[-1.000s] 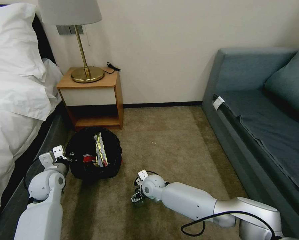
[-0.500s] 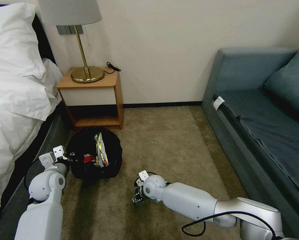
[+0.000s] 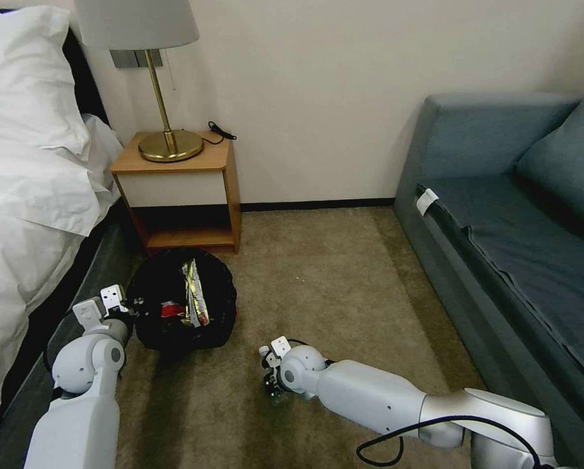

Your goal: Pick up the trash bin, then pick up the garbage on the floor and place it into the trash bin.

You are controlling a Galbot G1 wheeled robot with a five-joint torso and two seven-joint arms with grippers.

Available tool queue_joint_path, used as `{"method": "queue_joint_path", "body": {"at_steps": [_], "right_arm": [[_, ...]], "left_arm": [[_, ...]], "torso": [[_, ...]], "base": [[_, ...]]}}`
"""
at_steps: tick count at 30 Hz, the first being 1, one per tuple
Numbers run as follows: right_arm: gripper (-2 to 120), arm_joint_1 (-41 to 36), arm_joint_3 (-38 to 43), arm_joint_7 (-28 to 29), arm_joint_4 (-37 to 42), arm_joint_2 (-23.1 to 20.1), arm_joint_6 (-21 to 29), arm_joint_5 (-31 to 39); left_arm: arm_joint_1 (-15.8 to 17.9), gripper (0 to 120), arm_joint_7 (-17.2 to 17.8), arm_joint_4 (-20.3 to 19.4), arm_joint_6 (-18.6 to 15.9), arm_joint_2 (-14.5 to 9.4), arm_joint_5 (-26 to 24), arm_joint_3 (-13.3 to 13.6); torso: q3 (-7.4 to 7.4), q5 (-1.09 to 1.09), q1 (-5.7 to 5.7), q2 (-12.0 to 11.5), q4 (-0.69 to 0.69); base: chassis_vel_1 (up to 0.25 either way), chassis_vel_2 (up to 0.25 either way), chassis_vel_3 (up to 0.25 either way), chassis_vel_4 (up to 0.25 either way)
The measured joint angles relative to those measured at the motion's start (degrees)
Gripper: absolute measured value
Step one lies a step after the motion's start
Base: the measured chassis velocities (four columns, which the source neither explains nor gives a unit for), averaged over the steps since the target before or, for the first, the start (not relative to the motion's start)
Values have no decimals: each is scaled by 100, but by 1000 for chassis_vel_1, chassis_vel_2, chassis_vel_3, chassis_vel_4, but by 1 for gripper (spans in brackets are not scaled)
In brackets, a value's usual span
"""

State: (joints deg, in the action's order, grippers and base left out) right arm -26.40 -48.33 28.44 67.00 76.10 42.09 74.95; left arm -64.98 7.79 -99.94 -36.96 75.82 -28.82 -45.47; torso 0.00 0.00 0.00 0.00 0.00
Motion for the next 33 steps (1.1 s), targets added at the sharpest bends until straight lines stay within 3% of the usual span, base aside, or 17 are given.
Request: {"method": "queue_joint_path", "body": {"at_steps": [18, 27, 33], "right_arm": [[15, 395, 265, 16, 177, -154, 6, 17], [15, 1063, 595, -95, 352, -550, 6, -325], [15, 1724, 630, -230, 674, -990, 7, -324]], "left_arm": [[-77, 2, -33, 23, 21, -30, -25, -2], [-106, 2, -39, -11, -14, -140, -39, -5], [-111, 2, -86, 177, 5, -305, -55, -35]], "torso": [[0, 0, 0, 0, 1], [1, 1, 0, 0, 0], [1, 0, 0, 0, 0]], "base": [[0, 0, 0, 0], [0, 0, 0, 0], [0, 0, 0, 0]]}}
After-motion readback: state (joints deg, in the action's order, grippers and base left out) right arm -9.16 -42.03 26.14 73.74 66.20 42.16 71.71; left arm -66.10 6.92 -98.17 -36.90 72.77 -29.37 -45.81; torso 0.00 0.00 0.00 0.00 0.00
